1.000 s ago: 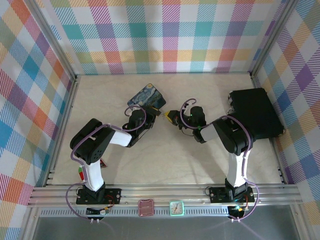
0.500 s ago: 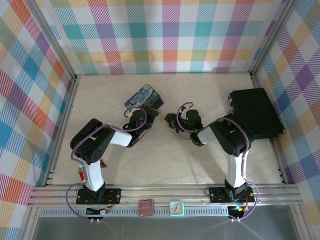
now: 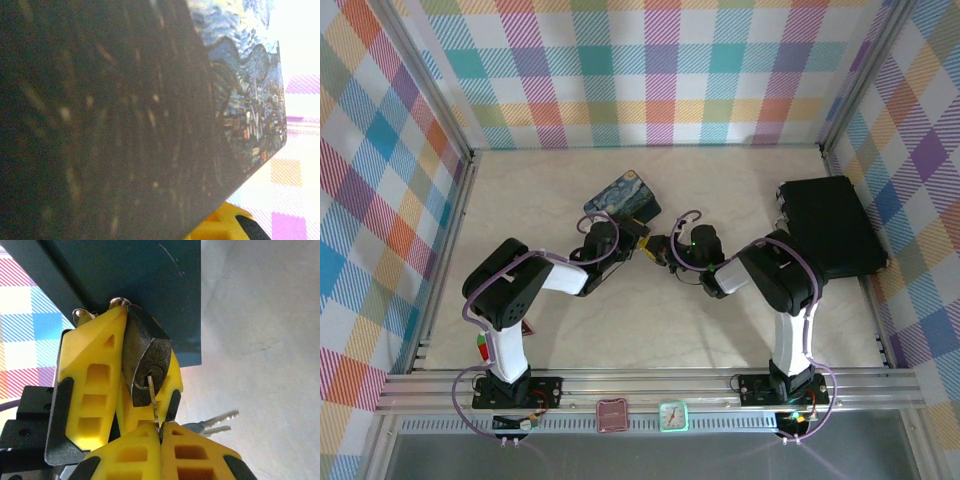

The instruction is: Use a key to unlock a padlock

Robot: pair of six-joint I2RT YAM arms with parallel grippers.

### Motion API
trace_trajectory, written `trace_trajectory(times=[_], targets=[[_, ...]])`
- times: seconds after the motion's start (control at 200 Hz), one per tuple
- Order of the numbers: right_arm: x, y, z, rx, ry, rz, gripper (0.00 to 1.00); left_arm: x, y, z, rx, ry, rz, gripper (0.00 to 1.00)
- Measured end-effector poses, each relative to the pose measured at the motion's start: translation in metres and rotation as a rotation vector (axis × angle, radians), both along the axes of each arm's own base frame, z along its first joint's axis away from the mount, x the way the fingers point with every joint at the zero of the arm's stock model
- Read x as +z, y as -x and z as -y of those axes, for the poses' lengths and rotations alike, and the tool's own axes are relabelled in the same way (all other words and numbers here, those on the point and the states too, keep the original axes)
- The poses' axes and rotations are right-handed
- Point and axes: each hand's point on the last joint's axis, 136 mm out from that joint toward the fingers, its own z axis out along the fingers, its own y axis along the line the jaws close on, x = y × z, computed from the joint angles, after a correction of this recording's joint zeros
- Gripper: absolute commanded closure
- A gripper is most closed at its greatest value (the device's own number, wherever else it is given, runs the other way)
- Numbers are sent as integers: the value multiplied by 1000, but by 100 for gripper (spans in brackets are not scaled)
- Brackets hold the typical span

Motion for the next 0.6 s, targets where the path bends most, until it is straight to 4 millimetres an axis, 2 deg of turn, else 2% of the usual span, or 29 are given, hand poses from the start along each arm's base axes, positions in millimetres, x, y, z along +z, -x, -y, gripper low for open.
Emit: trace_trajectory(times=[0.11, 0.29, 0.46, 0.6], targets=[[7, 6, 10, 13, 25, 28, 100, -2, 4, 5, -49, -15, 7, 100], [28, 15, 20, 83, 99, 126, 100, -19, -6, -2, -82, -75, 11, 100], [20, 29, 34, 204, 195, 165, 100, -24, -24, -14, -86, -165, 24, 100], [20, 39, 45, 342, 249, 228, 100, -32, -26, -16, -127, -276, 17, 100]])
